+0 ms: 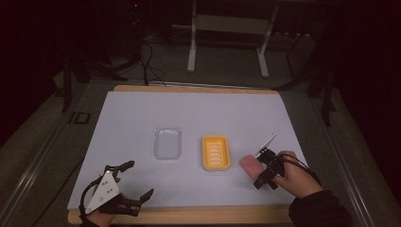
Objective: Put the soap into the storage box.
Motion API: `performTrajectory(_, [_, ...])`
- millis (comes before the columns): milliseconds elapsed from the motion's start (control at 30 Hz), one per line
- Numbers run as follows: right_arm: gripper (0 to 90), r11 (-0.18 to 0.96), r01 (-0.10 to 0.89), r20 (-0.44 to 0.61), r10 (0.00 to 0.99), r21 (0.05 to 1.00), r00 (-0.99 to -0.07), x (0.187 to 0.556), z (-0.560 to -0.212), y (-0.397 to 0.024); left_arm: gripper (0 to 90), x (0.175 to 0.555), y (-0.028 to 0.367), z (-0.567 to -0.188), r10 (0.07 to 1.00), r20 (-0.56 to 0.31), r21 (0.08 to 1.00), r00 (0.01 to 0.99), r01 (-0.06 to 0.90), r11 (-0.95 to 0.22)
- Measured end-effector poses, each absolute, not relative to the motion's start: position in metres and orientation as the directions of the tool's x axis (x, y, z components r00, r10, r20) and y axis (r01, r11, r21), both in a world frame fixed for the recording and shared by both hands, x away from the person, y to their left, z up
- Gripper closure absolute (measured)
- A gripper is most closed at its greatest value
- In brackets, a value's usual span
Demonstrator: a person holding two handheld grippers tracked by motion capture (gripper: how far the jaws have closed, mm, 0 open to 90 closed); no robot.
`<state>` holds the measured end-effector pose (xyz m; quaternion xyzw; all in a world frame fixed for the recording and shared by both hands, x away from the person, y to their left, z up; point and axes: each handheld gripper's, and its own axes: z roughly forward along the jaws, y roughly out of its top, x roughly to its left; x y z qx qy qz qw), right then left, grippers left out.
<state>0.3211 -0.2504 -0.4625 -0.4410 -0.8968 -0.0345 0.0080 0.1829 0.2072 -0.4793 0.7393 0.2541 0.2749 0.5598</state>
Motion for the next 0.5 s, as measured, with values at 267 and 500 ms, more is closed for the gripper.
performTrajectory(267, [9.6, 0.627, 0.763, 0.035, 0.769, 0.156, -0.639, 0.326, -0.458, -0.239, 0.6, 0.183, 0.207, -0.479, 0.682, 0.121, 0.967, 0.721, 0.069, -0.245])
performTrajectory(500, [9.6, 0.584, 0.775, 0.042, 0.792, 0.243, -0.609, 0.334, -0.457, -0.234, 0.6, 0.183, 0.207, -0.479, 0.682, 0.121, 0.968, 0.721, 0.068, -0.244])
